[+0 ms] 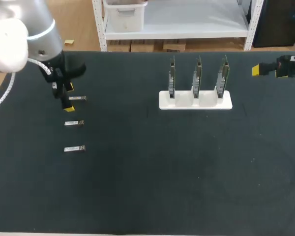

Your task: Pick up the optical module with the left hand, and insert it into the network port with the right hand.

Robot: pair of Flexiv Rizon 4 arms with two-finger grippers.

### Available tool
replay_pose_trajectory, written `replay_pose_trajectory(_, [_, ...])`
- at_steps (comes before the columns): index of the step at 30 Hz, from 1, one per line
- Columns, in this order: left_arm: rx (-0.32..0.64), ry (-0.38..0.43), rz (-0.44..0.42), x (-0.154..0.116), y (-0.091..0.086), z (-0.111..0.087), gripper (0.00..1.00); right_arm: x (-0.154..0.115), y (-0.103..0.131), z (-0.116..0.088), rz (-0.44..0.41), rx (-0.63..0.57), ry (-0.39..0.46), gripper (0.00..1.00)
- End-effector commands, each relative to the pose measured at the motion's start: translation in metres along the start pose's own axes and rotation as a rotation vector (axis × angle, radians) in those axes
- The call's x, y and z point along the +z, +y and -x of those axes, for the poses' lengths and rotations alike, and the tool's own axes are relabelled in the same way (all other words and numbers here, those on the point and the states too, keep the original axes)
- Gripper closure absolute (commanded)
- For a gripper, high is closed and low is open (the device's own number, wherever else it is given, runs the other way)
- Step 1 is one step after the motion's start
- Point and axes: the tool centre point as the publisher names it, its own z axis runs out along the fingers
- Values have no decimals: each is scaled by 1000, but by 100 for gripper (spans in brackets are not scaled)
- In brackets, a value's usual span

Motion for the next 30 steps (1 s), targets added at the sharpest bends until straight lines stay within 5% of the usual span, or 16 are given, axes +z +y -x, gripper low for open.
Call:
replay_pose_trajectory(1, [5, 18, -9, 3, 7, -1, 0, 0, 1, 0, -3, 1, -1, 0])
replay_pose_trajectory(11, [12, 39, -10, 12, 7, -3, 0, 0, 1, 0, -3, 1, -1, 0])
replay_pose_trajectory(12, [6, 36, -10, 14, 6, -3, 38, 0, 1, 0, -3, 1, -1, 0])
replay_pose_trajectory(13, [-10, 34, -11, 14, 6, -2, 55, 0, 1, 0, -3, 1, -1, 0])
replay_pose_trajectory(14, [-12, 31, -14, 15, 7, -2, 100, 0, 1, 0, -3, 1, -1, 0])
replay_pose_trajectory(30, [-116, 11, 53, 19, 10, -4, 100, 0, 1, 0, -3, 1, -1, 0])
